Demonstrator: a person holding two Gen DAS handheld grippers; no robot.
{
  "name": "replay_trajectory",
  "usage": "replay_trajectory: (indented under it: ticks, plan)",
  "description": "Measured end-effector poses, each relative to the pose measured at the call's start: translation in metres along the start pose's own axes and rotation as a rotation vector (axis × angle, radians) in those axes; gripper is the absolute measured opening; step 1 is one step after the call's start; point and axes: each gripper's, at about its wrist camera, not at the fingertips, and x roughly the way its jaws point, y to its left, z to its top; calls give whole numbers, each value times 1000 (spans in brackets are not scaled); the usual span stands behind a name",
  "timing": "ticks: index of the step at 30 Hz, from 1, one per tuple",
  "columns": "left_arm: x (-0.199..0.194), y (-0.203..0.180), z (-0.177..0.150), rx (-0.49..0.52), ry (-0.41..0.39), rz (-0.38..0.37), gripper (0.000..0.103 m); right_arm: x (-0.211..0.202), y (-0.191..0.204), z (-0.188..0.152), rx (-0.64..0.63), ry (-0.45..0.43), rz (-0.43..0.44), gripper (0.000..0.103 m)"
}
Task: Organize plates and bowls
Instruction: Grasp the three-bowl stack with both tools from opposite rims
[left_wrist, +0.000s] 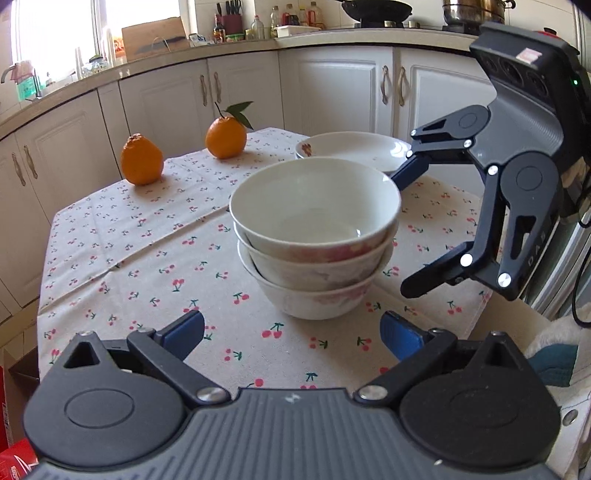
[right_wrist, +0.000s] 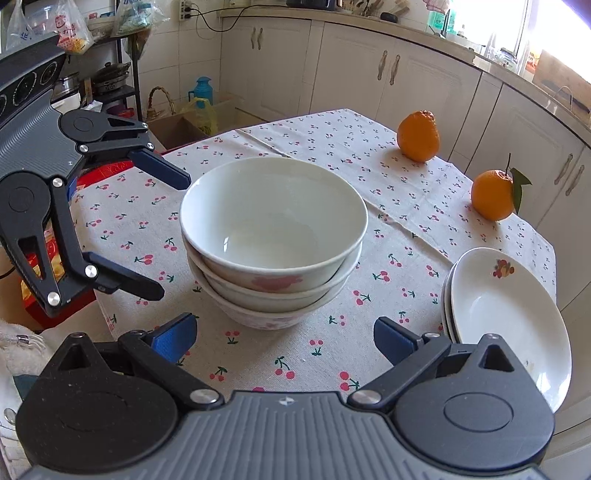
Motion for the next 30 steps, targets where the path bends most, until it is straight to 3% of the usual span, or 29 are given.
replay_trajectory:
  ticks: [10,13,21,23,27,30]
  plan:
    - [34,7,-5,9,58,-86,101,35,-8,-8,28,102,23,103]
    - [36,12,-7,-10,51,-107,101,38,-16,-11,80,113,65,103]
    - [33,14,-18,2,-32,-113,103,34,-19,-23,83,41,70,103]
    - [34,16,-11,10,10,-126,102,35,-20,-21,69,46,81,103]
    - [39,27,-4,5,21,-199,100,37,-21,-15,1,40,88,103]
    - [43,28,3,72,38,-240,96,37,-16,-5,-103,19,108,103]
